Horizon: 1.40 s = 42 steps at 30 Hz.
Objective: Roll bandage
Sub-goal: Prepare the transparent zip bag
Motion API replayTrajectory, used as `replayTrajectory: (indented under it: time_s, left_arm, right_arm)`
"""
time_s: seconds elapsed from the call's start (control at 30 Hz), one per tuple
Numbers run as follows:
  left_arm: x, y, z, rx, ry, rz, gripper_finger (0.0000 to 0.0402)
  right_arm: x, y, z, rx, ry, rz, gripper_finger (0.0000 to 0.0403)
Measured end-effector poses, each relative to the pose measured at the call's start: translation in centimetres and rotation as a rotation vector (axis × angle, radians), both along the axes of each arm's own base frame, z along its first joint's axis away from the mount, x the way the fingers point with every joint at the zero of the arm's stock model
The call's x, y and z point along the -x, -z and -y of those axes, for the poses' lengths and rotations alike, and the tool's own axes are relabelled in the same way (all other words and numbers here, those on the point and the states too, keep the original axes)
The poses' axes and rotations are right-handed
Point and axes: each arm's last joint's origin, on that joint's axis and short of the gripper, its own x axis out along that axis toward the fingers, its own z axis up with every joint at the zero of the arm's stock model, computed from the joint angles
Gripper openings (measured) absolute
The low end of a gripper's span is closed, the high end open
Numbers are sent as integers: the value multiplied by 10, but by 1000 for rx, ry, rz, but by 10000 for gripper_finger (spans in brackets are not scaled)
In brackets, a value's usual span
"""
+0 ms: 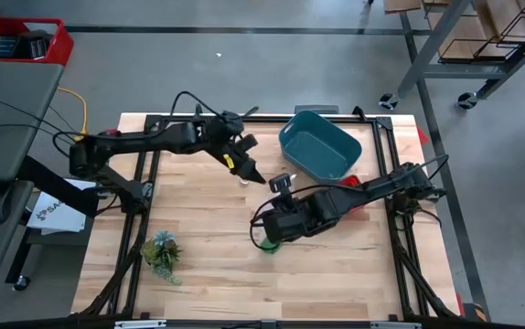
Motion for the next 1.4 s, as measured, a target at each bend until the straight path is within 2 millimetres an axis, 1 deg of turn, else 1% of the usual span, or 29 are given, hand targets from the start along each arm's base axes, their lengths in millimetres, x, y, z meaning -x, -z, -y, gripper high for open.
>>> replayTrajectory:
  time_s: [0.1,0.2,0.33,0.43,0.53,0.67,0.77,0.9,1.0,1.13,1.27,1.4]
  left_arm:
    - [5,11,-2,-31,4,-98,179]
    - [4,11,-6,-56,-30,-85,193]
    - [1,8,-10,-86,-89,-60,206]
    - [0,7,-8,-89,-97,-50,209]
    - [-2,8,-4,-91,-88,-50,209]
    - [-6,12,0,-91,-89,-65,209]
    - [-7,13,0,-87,-94,-76,209]
    - [-6,13,-3,-112,-112,-71,209]
    - [-6,13,-2,-130,-94,-66,209]
    - [-4,15,-2,-166,-61,-74,209]
    - [-4,14,-4,-186,-55,-63,209]
    - [-4,14,-4,-242,7,-31,209]
  right_arm:
    - [1,0,1,7,1,-18,0]
    - [1,1,2,8,-12,-34,0]
    - [-2,3,12,-37,-23,-68,0]
    - [-6,5,23,-89,-19,-89,0]
    - [-9,6,32,-67,-41,-110,0]
    - [-15,5,43,-90,-50,-91,0]
    - [-15,5,49,-82,-49,-112,0]
    - [-15,6,50,-116,-50,-113,0]
    - [-16,6,49,-133,-57,-106,0]
    - [-15,3,41,-126,-82,-96,0]
    - [-15,-10,34,-128,-101,-43,0]
    - [-17,-25,31,-148,-92,34,0]
